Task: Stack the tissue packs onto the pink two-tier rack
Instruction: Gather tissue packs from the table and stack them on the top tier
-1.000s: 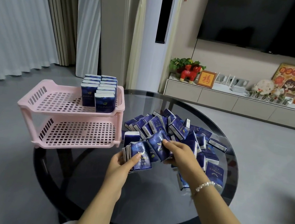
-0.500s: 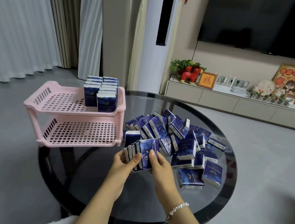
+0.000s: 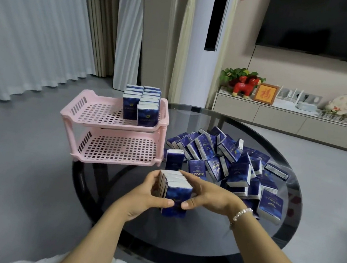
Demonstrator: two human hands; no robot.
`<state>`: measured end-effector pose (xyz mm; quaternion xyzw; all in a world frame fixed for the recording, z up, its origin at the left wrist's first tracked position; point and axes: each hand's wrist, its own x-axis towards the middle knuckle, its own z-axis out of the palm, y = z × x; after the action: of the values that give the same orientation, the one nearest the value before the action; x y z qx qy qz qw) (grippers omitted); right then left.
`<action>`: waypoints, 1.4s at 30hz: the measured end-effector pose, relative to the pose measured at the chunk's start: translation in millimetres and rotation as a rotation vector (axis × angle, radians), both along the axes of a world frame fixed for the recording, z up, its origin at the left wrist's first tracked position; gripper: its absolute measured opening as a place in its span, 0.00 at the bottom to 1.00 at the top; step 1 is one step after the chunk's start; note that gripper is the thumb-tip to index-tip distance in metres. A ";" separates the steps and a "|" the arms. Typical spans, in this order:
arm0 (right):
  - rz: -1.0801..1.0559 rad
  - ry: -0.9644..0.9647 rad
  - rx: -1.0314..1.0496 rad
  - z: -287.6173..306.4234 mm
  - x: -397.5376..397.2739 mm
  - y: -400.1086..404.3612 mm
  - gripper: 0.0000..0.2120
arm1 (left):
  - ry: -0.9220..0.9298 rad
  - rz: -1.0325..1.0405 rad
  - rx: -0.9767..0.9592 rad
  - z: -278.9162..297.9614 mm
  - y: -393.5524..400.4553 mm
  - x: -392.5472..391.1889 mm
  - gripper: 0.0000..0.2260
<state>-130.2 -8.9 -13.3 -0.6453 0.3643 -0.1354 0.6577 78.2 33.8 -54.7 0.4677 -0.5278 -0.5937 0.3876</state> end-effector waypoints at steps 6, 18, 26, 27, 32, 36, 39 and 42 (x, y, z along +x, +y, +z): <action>0.046 0.190 -0.244 -5.5 13.1 4.2 0.47 | -0.301 -0.038 -0.046 -4.5 5.4 13.8 0.48; -0.060 0.214 -0.272 -0.1 9.1 4.2 0.39 | -0.411 -0.004 -0.099 8.2 12.2 7.4 0.46; -0.053 0.102 -0.310 47.6 30.5 5.2 0.32 | -0.319 0.038 -0.163 53.7 19.3 34.5 0.39; -0.053 0.098 -0.329 55.2 34.9 3.7 0.32 | -0.315 0.040 -0.177 61.7 20.1 38.9 0.38; -0.038 0.114 -0.437 93.3 59.5 -6.2 0.35 | -0.301 0.083 -0.251 101.2 21.6 64.5 0.35; -0.015 0.123 -0.505 118.2 82.6 -12.7 0.37 | -0.300 0.104 -0.267 123.2 15.3 89.1 0.38; -0.001 0.127 -0.540 131.7 100.8 -20.5 0.38 | -0.323 0.133 -0.257 134.5 8.0 107.4 0.47; 0.007 0.137 -0.569 139.6 117.6 -31.8 0.39 | -0.324 0.167 -0.267 144.4 -0.8 120.5 0.45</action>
<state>-12.7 -40.7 126.3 -0.8126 0.3531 -0.1858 0.4247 198.7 32.9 89.7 0.5436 -0.6166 -0.4016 0.4038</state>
